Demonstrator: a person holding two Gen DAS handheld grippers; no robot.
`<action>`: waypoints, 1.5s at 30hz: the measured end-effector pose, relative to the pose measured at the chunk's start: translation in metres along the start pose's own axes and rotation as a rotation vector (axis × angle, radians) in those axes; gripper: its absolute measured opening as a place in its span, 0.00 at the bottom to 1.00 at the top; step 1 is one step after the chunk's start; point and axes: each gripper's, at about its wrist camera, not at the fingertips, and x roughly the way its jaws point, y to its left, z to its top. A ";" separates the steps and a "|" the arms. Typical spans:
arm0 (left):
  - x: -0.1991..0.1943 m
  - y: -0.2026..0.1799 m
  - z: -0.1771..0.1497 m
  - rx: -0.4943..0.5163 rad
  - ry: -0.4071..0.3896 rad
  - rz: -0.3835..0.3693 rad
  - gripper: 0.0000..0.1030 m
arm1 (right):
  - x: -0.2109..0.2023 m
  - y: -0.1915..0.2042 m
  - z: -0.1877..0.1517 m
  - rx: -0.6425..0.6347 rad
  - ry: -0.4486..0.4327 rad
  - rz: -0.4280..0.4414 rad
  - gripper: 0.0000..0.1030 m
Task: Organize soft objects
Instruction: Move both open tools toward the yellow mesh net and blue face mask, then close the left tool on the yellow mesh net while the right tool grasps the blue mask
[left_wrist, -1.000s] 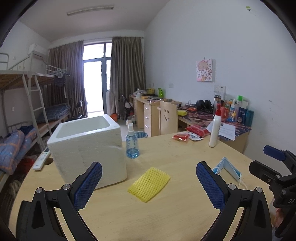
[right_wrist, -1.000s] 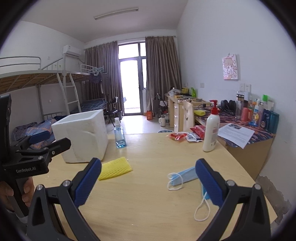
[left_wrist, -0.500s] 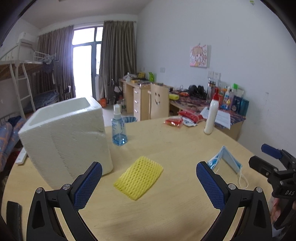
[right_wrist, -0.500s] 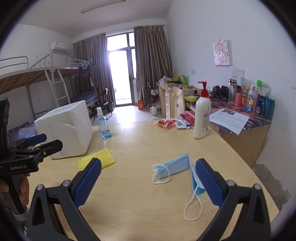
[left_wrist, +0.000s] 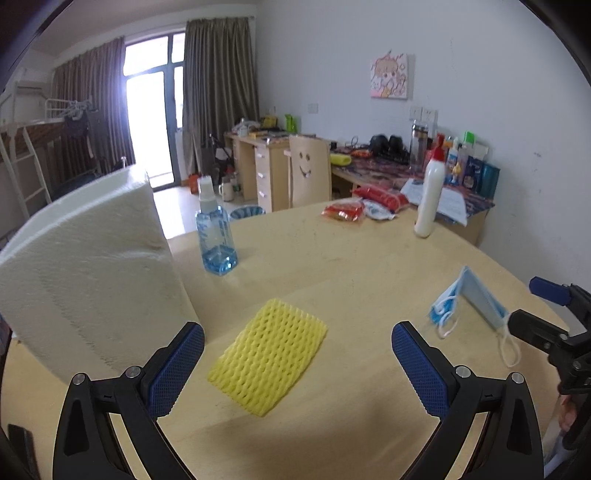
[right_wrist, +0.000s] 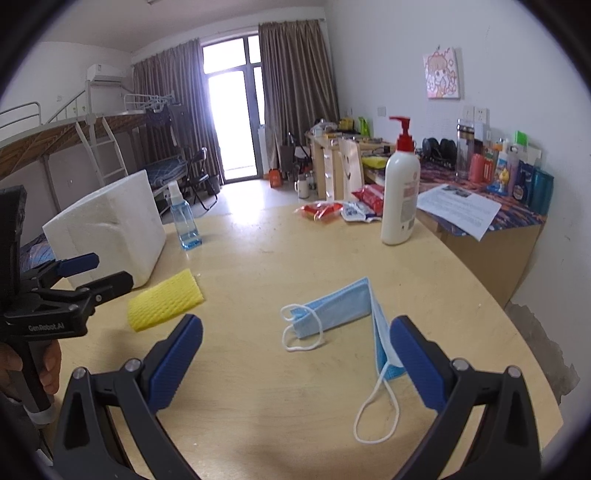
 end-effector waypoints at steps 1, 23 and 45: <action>0.005 0.001 0.000 0.001 0.013 -0.005 0.99 | 0.003 -0.001 0.000 0.001 0.013 0.004 1.00; 0.066 0.014 -0.017 -0.018 0.226 0.011 0.58 | 0.055 -0.035 0.004 0.035 0.192 0.003 1.00; 0.063 0.022 -0.019 -0.021 0.219 0.064 0.16 | 0.081 -0.042 0.015 0.116 0.257 -0.012 0.94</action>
